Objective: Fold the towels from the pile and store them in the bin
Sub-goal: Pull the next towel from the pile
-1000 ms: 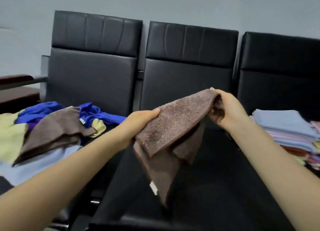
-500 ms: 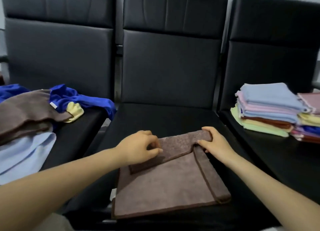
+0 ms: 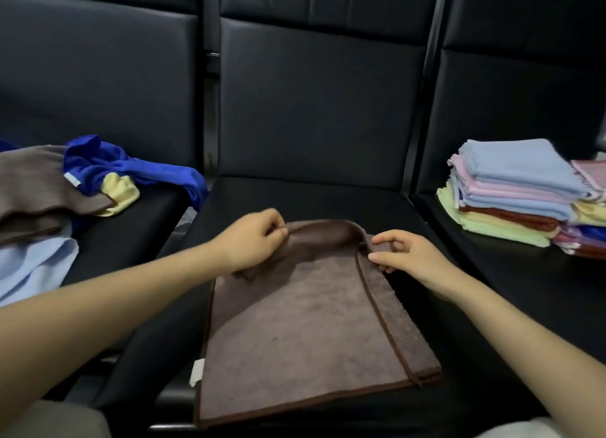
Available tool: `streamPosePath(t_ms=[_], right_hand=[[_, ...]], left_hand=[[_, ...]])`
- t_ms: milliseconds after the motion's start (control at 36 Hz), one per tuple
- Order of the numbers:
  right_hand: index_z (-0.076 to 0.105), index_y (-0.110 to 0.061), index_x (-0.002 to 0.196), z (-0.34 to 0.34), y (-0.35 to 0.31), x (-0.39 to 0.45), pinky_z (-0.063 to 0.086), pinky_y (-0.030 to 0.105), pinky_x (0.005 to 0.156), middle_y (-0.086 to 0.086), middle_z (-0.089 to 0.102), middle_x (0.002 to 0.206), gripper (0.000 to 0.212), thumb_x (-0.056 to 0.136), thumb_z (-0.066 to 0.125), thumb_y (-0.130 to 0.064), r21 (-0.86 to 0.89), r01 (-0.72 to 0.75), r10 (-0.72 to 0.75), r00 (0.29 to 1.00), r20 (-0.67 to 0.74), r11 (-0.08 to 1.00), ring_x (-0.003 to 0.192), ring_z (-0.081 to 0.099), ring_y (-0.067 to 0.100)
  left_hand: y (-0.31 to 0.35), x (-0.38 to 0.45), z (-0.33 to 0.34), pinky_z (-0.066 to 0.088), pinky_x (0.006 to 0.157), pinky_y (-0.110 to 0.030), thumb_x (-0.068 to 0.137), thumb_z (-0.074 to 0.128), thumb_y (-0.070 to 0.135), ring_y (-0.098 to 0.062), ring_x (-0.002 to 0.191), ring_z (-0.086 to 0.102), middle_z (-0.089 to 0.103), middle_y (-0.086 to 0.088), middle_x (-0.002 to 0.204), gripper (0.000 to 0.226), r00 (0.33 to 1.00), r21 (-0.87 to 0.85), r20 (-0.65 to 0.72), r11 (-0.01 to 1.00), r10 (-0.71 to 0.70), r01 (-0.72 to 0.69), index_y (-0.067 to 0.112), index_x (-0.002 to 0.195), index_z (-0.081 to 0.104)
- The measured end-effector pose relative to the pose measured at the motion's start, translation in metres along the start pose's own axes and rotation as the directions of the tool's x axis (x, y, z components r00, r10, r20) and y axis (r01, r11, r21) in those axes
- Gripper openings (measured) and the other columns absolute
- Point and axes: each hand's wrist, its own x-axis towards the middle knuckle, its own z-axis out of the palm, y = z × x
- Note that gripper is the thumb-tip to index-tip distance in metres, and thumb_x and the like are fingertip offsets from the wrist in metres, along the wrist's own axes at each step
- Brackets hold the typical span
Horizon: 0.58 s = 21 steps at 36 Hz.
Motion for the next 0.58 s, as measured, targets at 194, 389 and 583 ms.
streamPosePath(t_ms=[194,389,583], right_hand=[[0.065,-0.014,0.078,0.008,-0.009,0.020,0.034,0.014,0.039,-0.002,0.057,0.055,0.014,0.090,0.069,-0.021,-0.077,-0.058,0.042,0.981,-0.192,0.995,0.039,0.045,0.007],[0.048,-0.012,0.128,0.004,-0.007,0.034,0.051,0.022,0.059,0.011,0.066,0.095,0.038,0.093,0.061,-0.005,0.486,-0.068,0.271,0.892,-0.362,0.871,0.078,0.066,0.019],[0.060,-0.021,0.121,0.016,-0.001,0.019,0.043,0.023,0.086,-0.007,0.059,0.112,0.032,0.090,0.068,-0.023,-0.330,-0.017,-0.091,0.946,-0.310,0.944,0.105,0.055,0.010]], left_hand=[[-0.014,0.041,-0.016,0.048,0.078,-0.035,0.099,0.049,0.033,-0.023,0.093,0.060,0.064,-0.003,0.105,0.020,0.995,0.165,-0.058,0.982,-0.084,0.092,0.017,0.108,0.058],[-0.039,0.035,0.003,0.041,0.093,-0.042,0.097,0.050,0.032,-0.029,0.120,0.043,0.048,-0.009,0.130,0.037,0.978,0.344,-0.159,0.921,-0.135,0.183,0.019,0.131,0.049],[-0.026,-0.001,0.009,0.037,0.093,-0.035,0.094,0.051,0.030,-0.020,0.117,0.044,0.052,0.001,0.123,0.029,0.976,0.333,-0.154,0.938,0.154,-0.095,0.024,0.122,0.058]])
